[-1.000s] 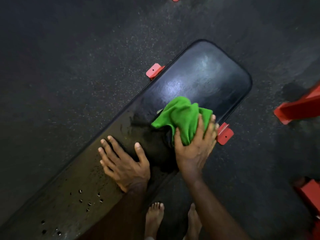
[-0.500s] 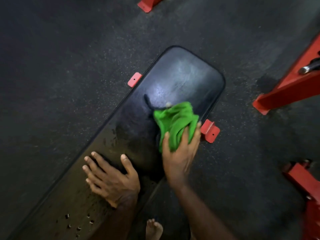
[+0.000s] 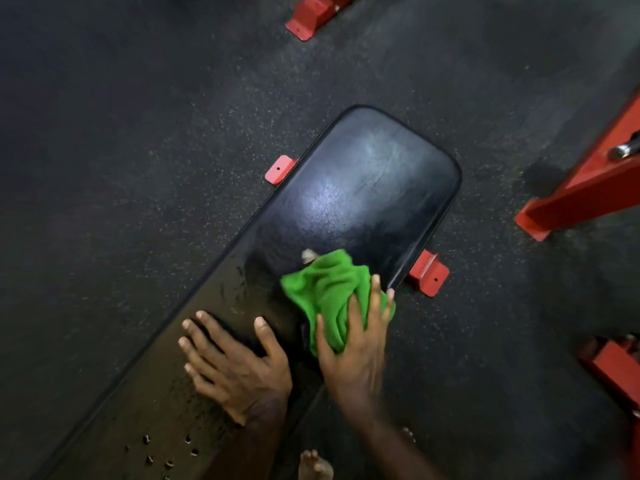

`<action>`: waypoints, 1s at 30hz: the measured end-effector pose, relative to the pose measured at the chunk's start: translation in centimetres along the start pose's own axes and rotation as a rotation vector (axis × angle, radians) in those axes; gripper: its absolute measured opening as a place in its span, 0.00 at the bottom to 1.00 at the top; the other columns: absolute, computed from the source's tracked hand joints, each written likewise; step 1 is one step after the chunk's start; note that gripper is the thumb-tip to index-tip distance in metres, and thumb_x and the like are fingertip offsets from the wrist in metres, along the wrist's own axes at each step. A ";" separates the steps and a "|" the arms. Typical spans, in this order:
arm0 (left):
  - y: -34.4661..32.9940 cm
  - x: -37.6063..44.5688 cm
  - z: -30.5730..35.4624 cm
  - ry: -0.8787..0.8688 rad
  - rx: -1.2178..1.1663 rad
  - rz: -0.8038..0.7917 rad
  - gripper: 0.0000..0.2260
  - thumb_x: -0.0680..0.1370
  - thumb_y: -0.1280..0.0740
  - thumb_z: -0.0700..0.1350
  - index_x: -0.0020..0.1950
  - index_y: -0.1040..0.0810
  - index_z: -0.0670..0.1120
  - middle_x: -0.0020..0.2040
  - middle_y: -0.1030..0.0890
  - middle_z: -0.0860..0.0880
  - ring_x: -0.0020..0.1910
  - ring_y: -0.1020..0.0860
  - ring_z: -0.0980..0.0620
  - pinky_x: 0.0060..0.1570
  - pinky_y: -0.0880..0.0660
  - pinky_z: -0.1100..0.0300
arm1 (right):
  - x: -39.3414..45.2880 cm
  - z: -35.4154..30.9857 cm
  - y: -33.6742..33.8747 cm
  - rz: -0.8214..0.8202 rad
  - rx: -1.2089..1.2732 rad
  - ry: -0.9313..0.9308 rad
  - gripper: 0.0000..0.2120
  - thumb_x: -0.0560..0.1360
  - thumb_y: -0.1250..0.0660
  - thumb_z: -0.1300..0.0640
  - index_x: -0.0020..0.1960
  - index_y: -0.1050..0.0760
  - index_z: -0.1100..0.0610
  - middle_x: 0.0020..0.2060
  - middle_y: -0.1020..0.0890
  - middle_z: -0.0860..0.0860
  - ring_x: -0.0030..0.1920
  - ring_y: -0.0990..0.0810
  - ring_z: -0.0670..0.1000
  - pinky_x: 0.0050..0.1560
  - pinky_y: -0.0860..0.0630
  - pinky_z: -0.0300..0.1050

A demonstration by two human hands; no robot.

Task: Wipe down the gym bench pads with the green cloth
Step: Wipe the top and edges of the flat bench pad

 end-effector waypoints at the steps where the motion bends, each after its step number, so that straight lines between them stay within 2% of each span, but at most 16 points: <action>1: 0.1 0.0 -0.1 -0.001 0.008 0.001 0.36 0.82 0.46 0.63 0.84 0.45 0.45 0.83 0.42 0.42 0.82 0.44 0.39 0.77 0.45 0.38 | 0.3 0.2 0.0 -0.064 0.002 0.072 0.32 0.76 0.31 0.42 0.75 0.28 0.57 0.83 0.44 0.59 0.83 0.49 0.64 0.79 0.43 0.67; 3: 0.1 0.0 0.0 -0.006 0.016 -0.002 0.36 0.82 0.46 0.63 0.84 0.45 0.44 0.83 0.43 0.42 0.82 0.44 0.39 0.77 0.45 0.38 | 4.2 1.6 0.7 -0.077 -0.015 0.095 0.35 0.74 0.32 0.40 0.77 0.29 0.52 0.83 0.46 0.59 0.83 0.49 0.64 0.81 0.44 0.63; 6: -0.1 0.0 0.2 -0.003 0.011 -0.025 0.36 0.82 0.46 0.63 0.84 0.47 0.45 0.84 0.44 0.42 0.83 0.46 0.40 0.78 0.46 0.37 | 11.1 3.9 2.1 0.097 -0.034 -0.150 0.32 0.74 0.33 0.40 0.73 0.26 0.55 0.82 0.41 0.58 0.81 0.44 0.67 0.80 0.43 0.60; 8: 0.0 0.0 0.1 0.001 0.006 -0.021 0.36 0.82 0.45 0.63 0.84 0.47 0.45 0.84 0.44 0.42 0.83 0.45 0.40 0.77 0.45 0.38 | 10.3 3.0 1.8 0.164 -0.072 -0.233 0.29 0.76 0.31 0.42 0.70 0.24 0.58 0.81 0.36 0.58 0.80 0.40 0.67 0.79 0.41 0.62; 10: 0.2 -0.1 0.3 -0.014 0.015 0.000 0.35 0.83 0.46 0.63 0.84 0.46 0.45 0.83 0.42 0.42 0.82 0.44 0.39 0.77 0.44 0.38 | 6.2 1.0 0.7 0.076 -0.112 -0.114 0.27 0.76 0.31 0.43 0.69 0.24 0.57 0.80 0.35 0.57 0.81 0.40 0.65 0.78 0.41 0.65; 12: 0.2 -0.1 0.2 -0.010 0.020 0.005 0.35 0.83 0.46 0.63 0.84 0.46 0.44 0.83 0.42 0.41 0.82 0.43 0.39 0.76 0.44 0.38 | 2.3 -0.6 0.0 -0.108 -0.147 0.135 0.29 0.75 0.31 0.41 0.72 0.25 0.53 0.81 0.36 0.54 0.82 0.41 0.62 0.78 0.41 0.68; 14: 0.1 0.0 0.3 -0.018 0.024 0.000 0.35 0.82 0.46 0.63 0.84 0.46 0.44 0.83 0.42 0.41 0.82 0.43 0.39 0.77 0.44 0.38 | 3.3 0.0 0.0 -0.219 -0.168 0.352 0.34 0.72 0.32 0.39 0.75 0.27 0.50 0.81 0.35 0.54 0.81 0.40 0.61 0.76 0.39 0.70; 16: 0.0 0.0 0.2 -0.015 0.027 -0.003 0.35 0.82 0.46 0.63 0.84 0.46 0.44 0.83 0.43 0.41 0.82 0.44 0.39 0.77 0.45 0.37 | 7.7 1.3 0.5 -0.181 -0.209 0.353 0.35 0.72 0.32 0.38 0.76 0.28 0.51 0.80 0.35 0.55 0.80 0.38 0.62 0.74 0.36 0.69; 19: 0.0 -0.2 0.0 -0.015 0.034 -0.007 0.35 0.83 0.47 0.64 0.84 0.47 0.45 0.84 0.44 0.42 0.82 0.45 0.40 0.77 0.44 0.37 | 11.6 2.1 1.2 -0.058 -0.216 0.045 0.35 0.72 0.33 0.39 0.76 0.28 0.52 0.83 0.41 0.51 0.83 0.45 0.60 0.77 0.40 0.68; 20: 0.0 -0.1 0.4 -0.010 0.028 -0.005 0.35 0.82 0.47 0.63 0.84 0.47 0.45 0.84 0.44 0.42 0.82 0.45 0.40 0.77 0.44 0.37 | 11.1 1.2 1.0 -0.055 -0.219 0.010 0.35 0.73 0.33 0.40 0.76 0.29 0.53 0.84 0.44 0.50 0.83 0.48 0.60 0.77 0.42 0.69; 22: -0.1 -0.1 0.2 -0.002 0.028 -0.007 0.36 0.82 0.46 0.63 0.84 0.47 0.45 0.84 0.43 0.42 0.82 0.44 0.40 0.77 0.44 0.37 | 7.0 -0.8 -0.2 -0.125 -0.259 0.127 0.33 0.74 0.34 0.41 0.75 0.29 0.54 0.84 0.45 0.49 0.84 0.50 0.60 0.76 0.43 0.72; 24: 0.1 -0.1 0.2 -0.001 0.023 -0.001 0.35 0.82 0.45 0.62 0.84 0.47 0.45 0.83 0.43 0.42 0.82 0.44 0.40 0.77 0.44 0.37 | 2.7 -2.5 -1.3 -0.265 -0.287 0.407 0.31 0.72 0.34 0.41 0.71 0.28 0.54 0.83 0.42 0.50 0.83 0.46 0.60 0.73 0.38 0.74; 26: 0.1 0.0 0.2 -0.002 0.033 -0.002 0.35 0.81 0.45 0.61 0.84 0.47 0.45 0.84 0.43 0.42 0.82 0.44 0.40 0.77 0.45 0.38 | 2.6 -2.7 -1.7 -0.333 -0.302 0.579 0.30 0.71 0.35 0.42 0.70 0.27 0.53 0.82 0.38 0.50 0.82 0.41 0.59 0.69 0.32 0.72; 27: 0.1 -0.1 0.1 0.001 0.035 -0.007 0.36 0.81 0.45 0.62 0.84 0.47 0.45 0.84 0.44 0.42 0.82 0.45 0.40 0.77 0.45 0.37 | 4.3 -2.6 -1.7 -0.309 -0.324 0.586 0.31 0.70 0.36 0.43 0.71 0.28 0.53 0.81 0.35 0.50 0.81 0.39 0.59 0.68 0.30 0.71; 28: 0.1 -0.1 0.2 0.000 0.035 -0.009 0.36 0.82 0.45 0.62 0.84 0.47 0.45 0.84 0.44 0.42 0.82 0.45 0.40 0.77 0.45 0.37 | 6.8 -2.4 -1.7 -0.267 -0.338 0.522 0.33 0.70 0.37 0.43 0.73 0.29 0.53 0.79 0.33 0.51 0.81 0.38 0.59 0.67 0.30 0.70; 30: 0.0 -0.1 0.2 0.002 0.039 -0.016 0.36 0.82 0.45 0.62 0.84 0.47 0.45 0.84 0.44 0.42 0.82 0.45 0.40 0.77 0.44 0.37 | 11.7 -2.2 -1.3 -0.184 -0.316 0.251 0.35 0.70 0.36 0.43 0.76 0.30 0.52 0.80 0.34 0.50 0.81 0.41 0.59 0.69 0.33 0.70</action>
Point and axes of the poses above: each hand's wrist, its own x-axis towards the middle knuckle, its own y-axis out of the back of the hand, z = x × y, the point moved 9 cm from there along x, towards the middle knuckle
